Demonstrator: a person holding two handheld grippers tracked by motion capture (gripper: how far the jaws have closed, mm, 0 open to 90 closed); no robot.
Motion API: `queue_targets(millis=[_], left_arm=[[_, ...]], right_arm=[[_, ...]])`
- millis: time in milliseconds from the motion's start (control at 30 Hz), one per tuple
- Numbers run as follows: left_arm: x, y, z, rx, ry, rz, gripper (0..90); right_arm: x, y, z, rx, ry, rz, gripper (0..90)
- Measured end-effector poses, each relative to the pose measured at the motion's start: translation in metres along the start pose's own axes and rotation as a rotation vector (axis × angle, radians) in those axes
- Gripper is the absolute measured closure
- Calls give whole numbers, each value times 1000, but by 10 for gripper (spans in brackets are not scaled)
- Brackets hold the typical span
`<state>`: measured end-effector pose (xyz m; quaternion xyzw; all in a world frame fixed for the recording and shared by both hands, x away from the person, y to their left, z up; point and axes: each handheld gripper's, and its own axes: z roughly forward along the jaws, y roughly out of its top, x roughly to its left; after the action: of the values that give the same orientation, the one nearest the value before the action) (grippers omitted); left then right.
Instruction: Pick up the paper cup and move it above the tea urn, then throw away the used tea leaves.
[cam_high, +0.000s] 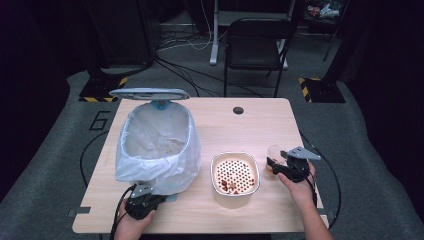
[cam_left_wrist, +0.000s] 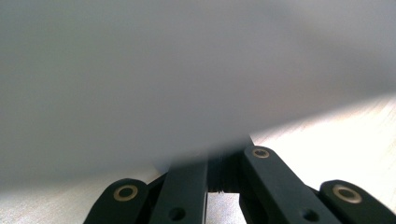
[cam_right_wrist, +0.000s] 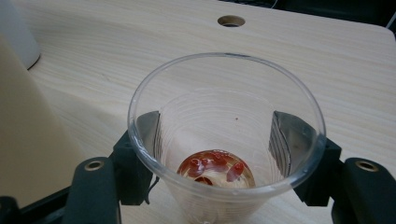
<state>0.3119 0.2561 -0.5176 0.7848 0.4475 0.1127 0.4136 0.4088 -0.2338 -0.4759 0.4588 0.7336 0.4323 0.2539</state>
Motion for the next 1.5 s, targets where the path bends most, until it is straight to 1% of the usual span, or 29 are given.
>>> queue_targets(millis=[67, 233, 400, 567, 700, 733, 767, 800, 933, 967, 1000, 1033, 1133, 1167, 1267, 1333, 1400, 1467, 1500], left_arm=[[0, 0, 0, 1, -3, -1, 900], [0, 0, 0, 0, 2, -1, 900], [0, 0, 0, 1, 0, -1, 900], [0, 0, 0, 2, 0, 1, 900], [0, 0, 0, 2, 1, 1, 900], [0, 0, 0, 2, 1, 1, 900], [0, 0, 0, 2, 1, 0, 900], [0, 0, 0, 2, 2, 0, 900], [0, 0, 0, 3, 2, 1, 900], [0, 0, 0, 1, 2, 0, 900], [0, 0, 0, 2, 2, -1, 900], [0, 0, 0, 1, 2, -2, 900], [0, 0, 0, 2, 2, -1, 900], [0, 0, 0, -5, -1, -2, 900], [0, 0, 0, 4, 4, 1, 900], [0, 0, 0, 2, 3, -1, 900], [-1, 0, 0, 1, 6, -3, 900], [-1, 0, 0, 1, 4, -3, 900], [0, 0, 0, 2, 3, -3, 900]], right_arm=[[1, 5, -6, -6, 0, -15, 348], [4, 17, -17, -14, 28, -27, 355], [8, 27, -26, -25, 45, -28, 355], [10, 39, -33, -29, 77, -14, 355], [14, 48, -41, -39, 84, -39, 360], [14, 48, -41, -39, 84, -39, 360], [15, 50, -43, -41, 83, -48, 360], [18, 55, -47, -43, 86, -68, 362], [25, 63, -54, -48, 86, -104, 366], [25, 63, -54, -48, 86, -104, 366], [28, 68, -58, -45, 84, -127, 368], [29, 69, -59, -47, 86, -134, 368], [33, 74, -62, -47, 89, -152, 368], [35, 75, -63, -49, 88, -157, 368], [39, 79, -66, -54, 90, -173, 369], [40, 80, -67, -54, 89, -173, 369], [45, 84, -69, -59, 92, -187, 372], [46, 85, -69, -57, 95, -188, 375], [48, 86, -70, -59, 93, -200, 377]])
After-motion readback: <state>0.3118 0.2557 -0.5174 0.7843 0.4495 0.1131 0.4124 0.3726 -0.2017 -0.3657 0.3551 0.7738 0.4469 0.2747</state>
